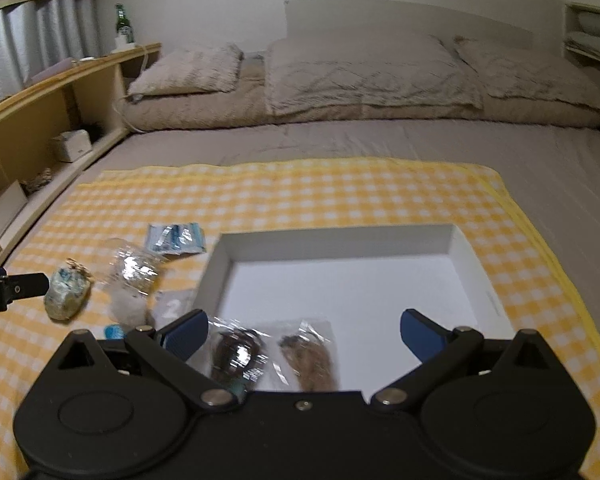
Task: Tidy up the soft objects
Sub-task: 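Lift both open tools away from the white box, then grasp the blue floral pouch with the left tool while the right tool grasps the white cable bag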
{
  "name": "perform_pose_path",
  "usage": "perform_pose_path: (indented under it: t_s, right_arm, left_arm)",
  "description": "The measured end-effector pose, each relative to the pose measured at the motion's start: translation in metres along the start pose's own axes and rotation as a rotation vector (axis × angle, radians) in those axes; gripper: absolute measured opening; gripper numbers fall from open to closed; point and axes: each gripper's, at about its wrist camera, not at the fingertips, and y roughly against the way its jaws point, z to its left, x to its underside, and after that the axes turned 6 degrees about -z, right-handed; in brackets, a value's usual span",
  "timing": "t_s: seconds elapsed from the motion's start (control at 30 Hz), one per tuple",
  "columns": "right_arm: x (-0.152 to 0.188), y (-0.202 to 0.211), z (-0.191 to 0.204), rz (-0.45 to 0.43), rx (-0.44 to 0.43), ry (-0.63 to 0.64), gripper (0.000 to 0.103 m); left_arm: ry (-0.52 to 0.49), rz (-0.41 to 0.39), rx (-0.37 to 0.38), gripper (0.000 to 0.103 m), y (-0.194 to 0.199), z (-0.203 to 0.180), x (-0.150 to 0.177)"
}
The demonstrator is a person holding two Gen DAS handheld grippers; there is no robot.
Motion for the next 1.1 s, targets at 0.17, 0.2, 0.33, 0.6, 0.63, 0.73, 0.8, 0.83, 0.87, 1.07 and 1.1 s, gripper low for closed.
perform_pose_path:
  t_s: [0.17, 0.2, 0.33, 0.6, 0.63, 0.73, 0.8, 0.83, 0.87, 1.07, 1.1]
  right_arm:
    - [-0.009, -0.006, 0.026, -0.024, -0.056, 0.026, 0.103]
    - [-0.010, -0.007, 0.032, -0.031, -0.067, 0.034, 0.103]
    - [-0.017, -0.011, 0.056, -0.052, -0.109, 0.067, 0.103]
    - [-0.031, -0.021, 0.091, -0.080, -0.190, 0.089, 0.103]
    - [-0.033, -0.022, 0.095, -0.091, -0.199, 0.094, 0.103]
    - [-0.038, -0.025, 0.104, -0.125, -0.216, 0.107, 0.103]
    - [-0.040, -0.029, 0.107, -0.133, -0.220, 0.110, 0.103]
    - [-0.042, -0.033, 0.109, -0.129, -0.221, 0.111, 0.103]
    - [-0.044, -0.037, 0.111, -0.123, -0.221, 0.112, 0.103]
    - [-0.055, -0.059, 0.123, -0.134, -0.246, 0.169, 0.103]
    - [-0.057, -0.063, 0.126, -0.143, -0.253, 0.184, 0.103]
  left_arm:
    - [0.065, -0.011, -0.042, 0.103, -0.001, 0.025, -0.004]
    - [0.075, -0.012, -0.048, 0.103, -0.002, 0.030, -0.005]
    - [0.069, -0.017, -0.076, 0.103, -0.005, 0.043, -0.009]
    - [0.033, -0.053, -0.100, 0.103, -0.014, 0.065, -0.015]
    - [0.026, -0.048, -0.099, 0.103, -0.016, 0.067, -0.015]
    - [-0.011, -0.028, -0.112, 0.103, -0.023, 0.068, -0.014]
    - [-0.044, -0.012, -0.113, 0.103, -0.029, 0.069, -0.012]
    - [-0.057, -0.004, -0.112, 0.103, -0.033, 0.069, -0.010]
    - [-0.069, 0.002, -0.109, 0.103, -0.036, 0.069, -0.007]
    - [-0.156, 0.049, -0.077, 0.103, -0.061, 0.073, 0.006]
    - [-0.174, 0.055, -0.062, 0.103, -0.065, 0.073, 0.008]
